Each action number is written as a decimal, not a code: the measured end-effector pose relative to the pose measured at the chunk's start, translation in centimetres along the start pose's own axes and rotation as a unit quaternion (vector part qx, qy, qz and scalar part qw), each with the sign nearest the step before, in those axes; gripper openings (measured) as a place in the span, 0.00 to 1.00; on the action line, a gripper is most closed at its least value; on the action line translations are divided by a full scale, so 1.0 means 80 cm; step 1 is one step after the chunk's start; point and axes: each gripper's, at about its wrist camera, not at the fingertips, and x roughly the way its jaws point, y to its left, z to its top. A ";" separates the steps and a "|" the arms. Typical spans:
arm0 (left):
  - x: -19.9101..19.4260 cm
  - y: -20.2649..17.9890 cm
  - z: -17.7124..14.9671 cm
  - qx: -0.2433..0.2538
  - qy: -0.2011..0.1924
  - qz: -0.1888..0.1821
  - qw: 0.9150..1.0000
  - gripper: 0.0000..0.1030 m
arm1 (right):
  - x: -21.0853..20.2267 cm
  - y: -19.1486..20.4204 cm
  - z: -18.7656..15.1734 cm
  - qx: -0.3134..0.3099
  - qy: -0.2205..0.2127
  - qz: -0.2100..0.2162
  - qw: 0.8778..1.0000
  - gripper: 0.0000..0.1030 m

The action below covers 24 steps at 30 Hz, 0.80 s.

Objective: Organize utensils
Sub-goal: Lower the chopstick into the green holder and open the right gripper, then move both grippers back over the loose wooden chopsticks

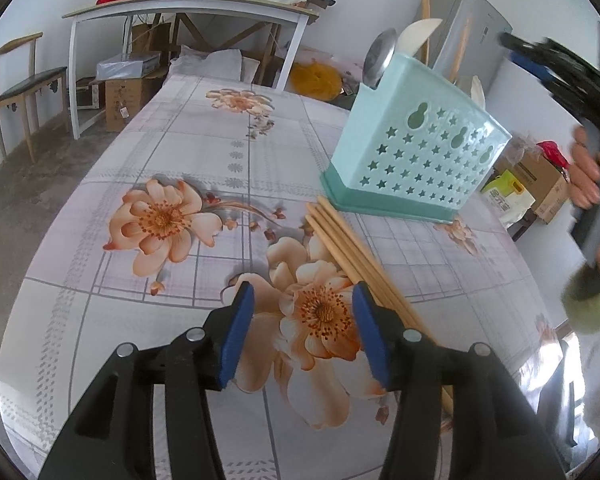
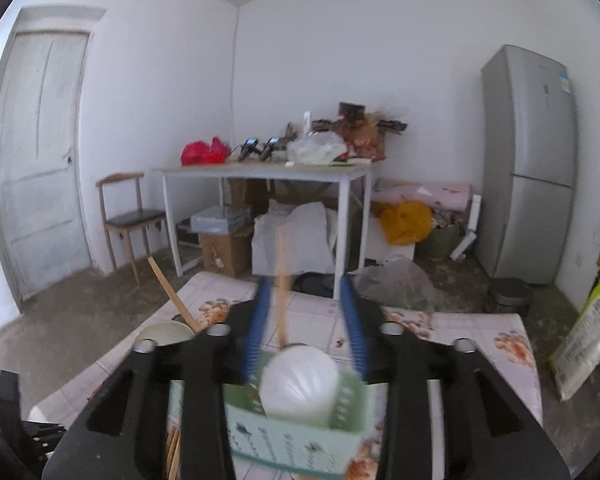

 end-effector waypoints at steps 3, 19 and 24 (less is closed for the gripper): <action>-0.004 -0.001 0.001 0.002 -0.006 0.006 1.000 0.49 | -0.036 -0.013 0.003 0.024 -0.018 -0.008 1.000 0.43; -0.012 -0.023 -0.005 0.012 0.004 -0.003 1.000 0.53 | -0.003 0.069 -0.210 0.171 0.291 0.137 0.931 0.24; -0.012 -0.034 -0.010 0.019 0.008 -0.015 1.000 0.53 | 0.014 0.103 -0.218 0.125 0.320 0.142 0.928 0.14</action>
